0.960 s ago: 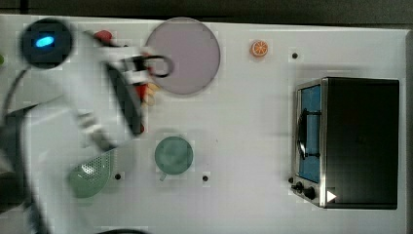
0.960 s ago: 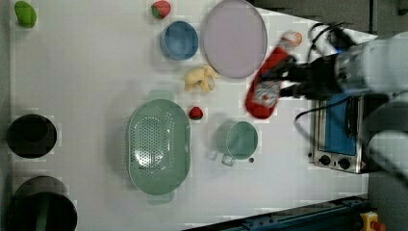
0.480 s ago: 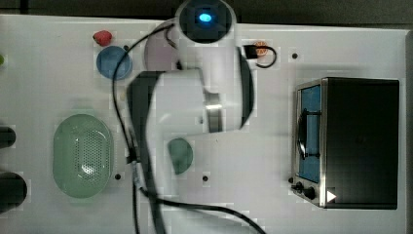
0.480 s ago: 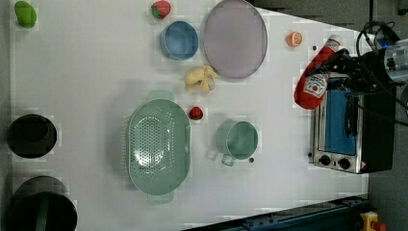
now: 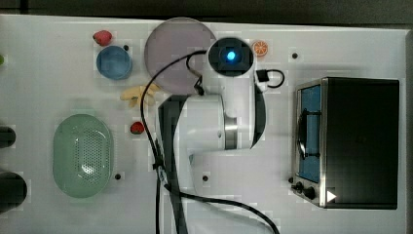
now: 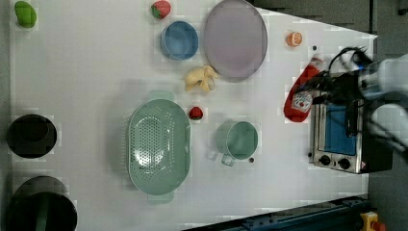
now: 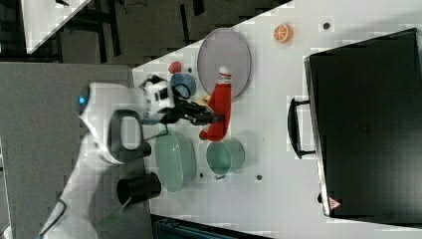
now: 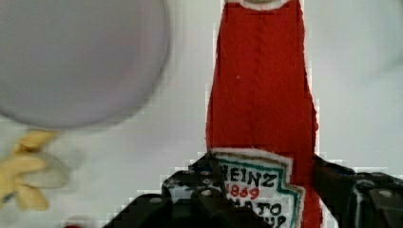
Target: Pick ketchup from strainer and place it on the table
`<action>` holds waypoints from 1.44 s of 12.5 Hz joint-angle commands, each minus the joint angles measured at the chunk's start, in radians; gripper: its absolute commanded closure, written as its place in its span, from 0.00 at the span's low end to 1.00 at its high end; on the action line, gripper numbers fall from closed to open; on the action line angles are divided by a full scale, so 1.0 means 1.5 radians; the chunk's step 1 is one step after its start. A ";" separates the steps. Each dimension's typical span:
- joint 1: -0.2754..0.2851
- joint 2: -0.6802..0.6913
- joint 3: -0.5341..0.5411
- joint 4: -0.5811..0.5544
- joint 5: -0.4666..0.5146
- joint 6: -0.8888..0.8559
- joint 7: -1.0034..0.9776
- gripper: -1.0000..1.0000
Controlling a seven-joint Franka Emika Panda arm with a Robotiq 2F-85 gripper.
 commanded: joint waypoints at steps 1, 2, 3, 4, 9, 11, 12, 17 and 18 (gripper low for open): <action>0.025 -0.012 -0.015 -0.078 0.003 0.084 -0.040 0.41; 0.024 -0.009 -0.019 -0.104 -0.007 0.112 -0.040 0.41; 0.025 -0.004 -0.021 -0.126 -0.018 0.132 -0.039 0.41; 0.025 0.004 -0.022 -0.143 -0.032 0.148 -0.039 0.38; 0.023 0.013 -0.026 -0.142 -0.075 0.176 -0.035 0.00; 0.023 -0.030 -0.025 -0.101 -0.075 0.169 -0.035 0.00; 0.024 -0.055 -0.023 -0.076 -0.074 0.148 -0.035 0.00; 0.025 -0.137 0.001 0.074 0.042 -0.115 -0.009 0.00; 0.025 -0.143 0.002 0.104 0.084 -0.169 0.011 0.00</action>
